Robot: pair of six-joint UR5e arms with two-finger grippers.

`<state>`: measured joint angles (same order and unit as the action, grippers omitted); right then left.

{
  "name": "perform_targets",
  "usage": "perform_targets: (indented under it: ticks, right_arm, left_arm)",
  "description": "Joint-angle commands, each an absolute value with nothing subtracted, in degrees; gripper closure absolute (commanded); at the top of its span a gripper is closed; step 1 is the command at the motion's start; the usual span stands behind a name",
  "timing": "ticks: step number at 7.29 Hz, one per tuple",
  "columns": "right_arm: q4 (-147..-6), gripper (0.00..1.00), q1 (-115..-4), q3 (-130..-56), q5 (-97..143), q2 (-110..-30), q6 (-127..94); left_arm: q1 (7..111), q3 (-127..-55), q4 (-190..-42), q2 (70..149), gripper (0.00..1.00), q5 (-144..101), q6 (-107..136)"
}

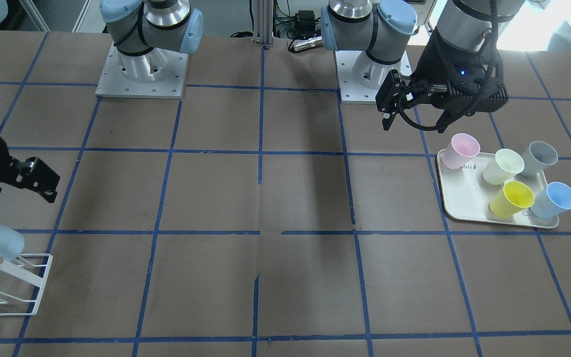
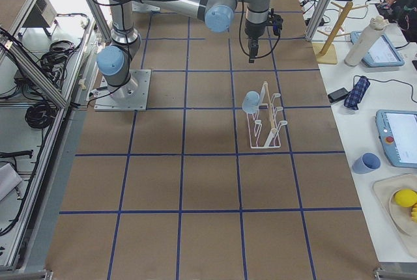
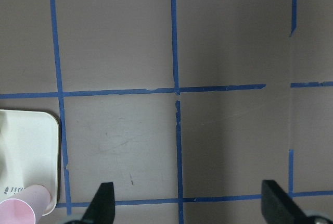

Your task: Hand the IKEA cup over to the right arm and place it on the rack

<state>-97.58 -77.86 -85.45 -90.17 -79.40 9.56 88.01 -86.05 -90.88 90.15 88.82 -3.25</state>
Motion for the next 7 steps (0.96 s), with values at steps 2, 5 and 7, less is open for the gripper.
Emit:
perform_targets:
  ticks: [2, 5, 7]
  right_arm:
    - [-84.6, 0.00, -85.8, -84.6, -88.6, -85.6, 5.5]
    - [-78.2, 0.00, -88.6, -84.7, -89.5, -89.7, 2.6]
    - [-79.5, 0.00, -89.0, -85.3, -88.5, -89.7, 2.6]
  left_arm:
    - [87.8, -85.9, -90.9, 90.2, 0.00, 89.1, -3.3]
    - [87.9, -86.1, -90.9, 89.7, 0.00, 89.2, -3.3]
    - [88.0, -86.4, -90.9, 89.7, 0.00, 88.9, -3.3]
